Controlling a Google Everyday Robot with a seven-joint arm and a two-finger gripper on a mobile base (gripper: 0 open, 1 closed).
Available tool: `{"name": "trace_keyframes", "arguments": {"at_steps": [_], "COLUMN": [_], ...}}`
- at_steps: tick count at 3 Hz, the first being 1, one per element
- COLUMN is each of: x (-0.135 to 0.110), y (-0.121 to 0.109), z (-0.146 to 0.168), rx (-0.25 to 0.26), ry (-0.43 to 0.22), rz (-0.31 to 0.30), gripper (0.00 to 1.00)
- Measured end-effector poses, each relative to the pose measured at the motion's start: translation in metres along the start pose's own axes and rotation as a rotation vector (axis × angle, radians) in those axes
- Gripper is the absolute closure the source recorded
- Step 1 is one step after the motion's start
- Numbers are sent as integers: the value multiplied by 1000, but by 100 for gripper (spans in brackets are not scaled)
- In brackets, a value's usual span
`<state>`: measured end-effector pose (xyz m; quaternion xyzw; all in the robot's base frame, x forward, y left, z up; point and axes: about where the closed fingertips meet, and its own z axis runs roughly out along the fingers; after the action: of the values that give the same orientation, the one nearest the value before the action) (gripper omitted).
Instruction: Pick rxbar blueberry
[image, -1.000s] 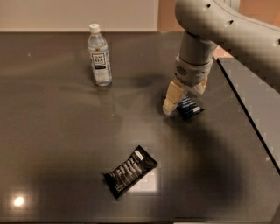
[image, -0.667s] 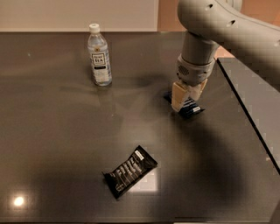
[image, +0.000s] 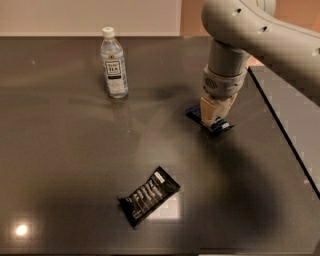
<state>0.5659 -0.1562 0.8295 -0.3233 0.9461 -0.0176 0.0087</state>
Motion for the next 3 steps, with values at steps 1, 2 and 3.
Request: {"name": "trace_keyframes", "arguments": {"at_steps": [1,2,3], "x": [2,2,-2], "y": [0,1,9], "z": [-6,-23,-53], "rx": [14,12,12], "ry": [-9,-52,-120], "rz": [-15,-34,-81], "gripper": [100,100,100]}}
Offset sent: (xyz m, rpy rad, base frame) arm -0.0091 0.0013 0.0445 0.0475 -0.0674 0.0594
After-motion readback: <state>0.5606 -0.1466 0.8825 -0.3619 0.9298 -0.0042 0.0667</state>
